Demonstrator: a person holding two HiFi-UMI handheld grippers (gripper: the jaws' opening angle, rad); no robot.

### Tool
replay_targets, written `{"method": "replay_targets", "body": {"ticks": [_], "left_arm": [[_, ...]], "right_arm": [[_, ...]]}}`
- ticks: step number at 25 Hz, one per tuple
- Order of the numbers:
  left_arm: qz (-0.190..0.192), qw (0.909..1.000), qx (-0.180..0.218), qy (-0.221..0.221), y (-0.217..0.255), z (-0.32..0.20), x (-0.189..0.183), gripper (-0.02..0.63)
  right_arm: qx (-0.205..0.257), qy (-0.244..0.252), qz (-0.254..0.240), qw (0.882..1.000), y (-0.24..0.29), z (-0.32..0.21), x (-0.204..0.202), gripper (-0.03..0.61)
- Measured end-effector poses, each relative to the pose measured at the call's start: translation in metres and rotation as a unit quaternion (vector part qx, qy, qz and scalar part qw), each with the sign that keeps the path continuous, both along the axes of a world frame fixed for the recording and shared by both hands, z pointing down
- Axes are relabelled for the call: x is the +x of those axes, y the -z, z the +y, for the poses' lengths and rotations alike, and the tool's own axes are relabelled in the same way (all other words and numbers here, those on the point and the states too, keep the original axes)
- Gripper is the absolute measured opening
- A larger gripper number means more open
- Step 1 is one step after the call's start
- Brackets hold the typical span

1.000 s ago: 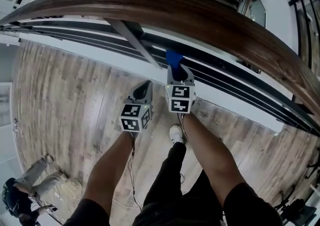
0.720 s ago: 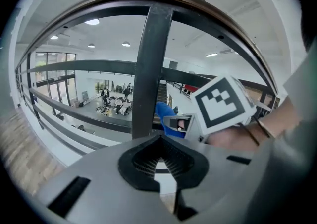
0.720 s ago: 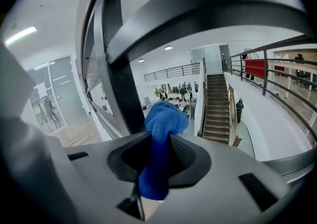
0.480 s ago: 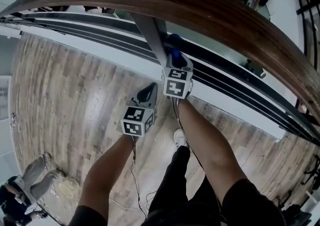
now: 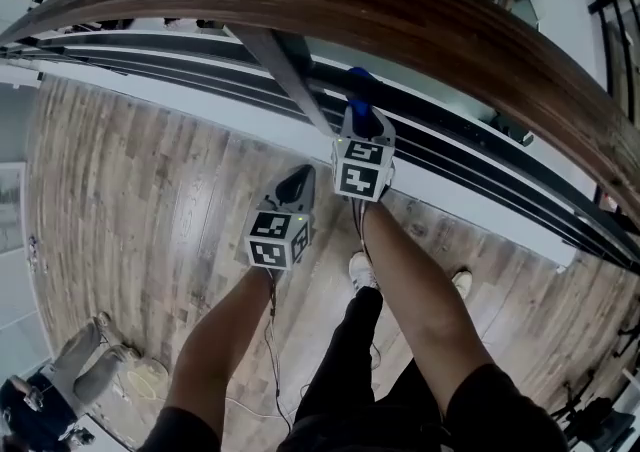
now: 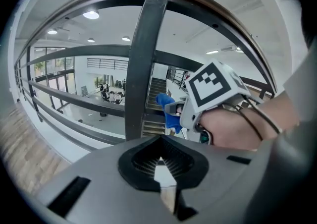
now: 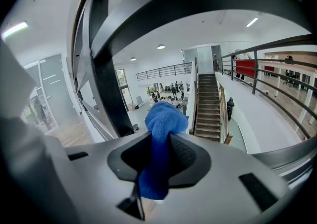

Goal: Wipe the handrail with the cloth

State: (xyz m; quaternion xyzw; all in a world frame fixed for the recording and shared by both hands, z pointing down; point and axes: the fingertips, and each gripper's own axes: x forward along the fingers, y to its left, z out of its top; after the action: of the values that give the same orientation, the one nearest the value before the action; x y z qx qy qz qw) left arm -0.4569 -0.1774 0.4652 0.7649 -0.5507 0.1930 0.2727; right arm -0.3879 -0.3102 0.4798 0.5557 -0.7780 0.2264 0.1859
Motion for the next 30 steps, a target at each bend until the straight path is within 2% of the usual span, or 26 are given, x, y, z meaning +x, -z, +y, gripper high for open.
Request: {"method": "replay_targets", "body": {"ticks": [7,10,17,24,30], "left_arm": [[0.005,0.9991,-0.015,-0.039,-0.004,0.004,0.073,0.004],[0.005,0.9984,-0.011,-0.055,0.000,0.006,0.108,0.004],[0.022,0.9978,-0.012,-0.062,-0.003,0.010,0.188,0.004],[0.018,0.9966,-0.005,-0.081,-0.006,0.000,0.274,0.003],[0.022,0.9935,0.009,-0.111,0.009,0.000,0.350,0.003]], "right_arm": [[0.003,-0.033,0.023,0.999,0.000,0.022,0.096,0.100],[0.006,-0.038,0.033,0.999,0.002,0.032,0.134,0.100],[0.014,-0.058,0.040,0.997,0.003,0.056,0.225,0.100],[0.011,-0.056,0.045,0.997,0.000,0.075,0.316,0.100],[-0.002,-0.087,0.047,0.995,-0.001,0.097,0.396,0.100]]}}
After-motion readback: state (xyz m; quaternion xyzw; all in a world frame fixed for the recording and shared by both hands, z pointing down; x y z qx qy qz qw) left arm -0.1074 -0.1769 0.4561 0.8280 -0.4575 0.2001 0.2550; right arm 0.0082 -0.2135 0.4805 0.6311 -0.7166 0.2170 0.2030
